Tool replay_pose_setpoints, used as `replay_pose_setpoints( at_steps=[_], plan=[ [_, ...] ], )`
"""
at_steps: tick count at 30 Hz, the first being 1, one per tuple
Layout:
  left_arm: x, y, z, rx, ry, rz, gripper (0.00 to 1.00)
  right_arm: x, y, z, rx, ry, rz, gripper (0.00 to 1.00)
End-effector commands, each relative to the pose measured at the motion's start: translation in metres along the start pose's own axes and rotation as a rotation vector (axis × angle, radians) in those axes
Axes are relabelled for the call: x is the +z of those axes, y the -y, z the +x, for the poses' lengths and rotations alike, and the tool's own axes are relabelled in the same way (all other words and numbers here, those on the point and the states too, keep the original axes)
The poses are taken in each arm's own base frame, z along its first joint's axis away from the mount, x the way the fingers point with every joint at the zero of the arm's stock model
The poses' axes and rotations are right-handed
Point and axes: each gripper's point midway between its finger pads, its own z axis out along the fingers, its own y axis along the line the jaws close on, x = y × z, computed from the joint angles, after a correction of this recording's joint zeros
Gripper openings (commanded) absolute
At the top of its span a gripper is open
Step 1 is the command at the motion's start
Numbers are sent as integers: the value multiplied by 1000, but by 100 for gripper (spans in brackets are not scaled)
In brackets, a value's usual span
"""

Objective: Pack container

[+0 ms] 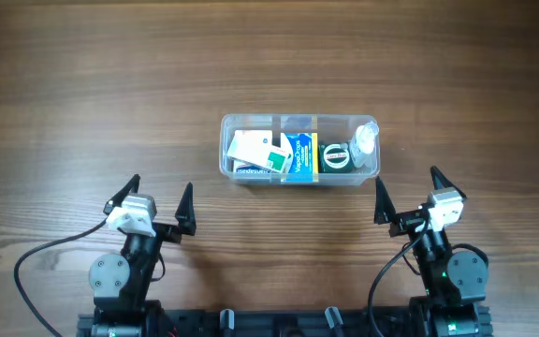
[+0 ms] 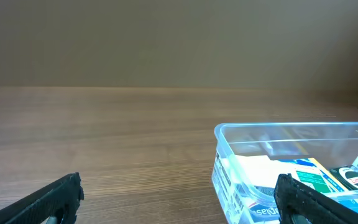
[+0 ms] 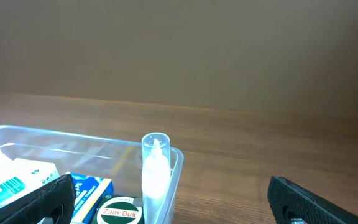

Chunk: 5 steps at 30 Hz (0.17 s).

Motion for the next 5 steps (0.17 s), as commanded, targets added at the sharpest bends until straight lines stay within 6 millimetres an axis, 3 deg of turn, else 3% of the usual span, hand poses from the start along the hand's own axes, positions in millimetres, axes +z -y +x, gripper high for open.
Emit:
replay_pose_setpoints(
  at_steps=[1, 5],
  plan=[
    [0, -1, 1, 21, 6, -4, 100, 0, -4, -2, -19, 9, -22, 100],
    [0, -1, 1, 21, 6, -4, 100, 0, -4, -2, -19, 9, -22, 100]
  ],
)
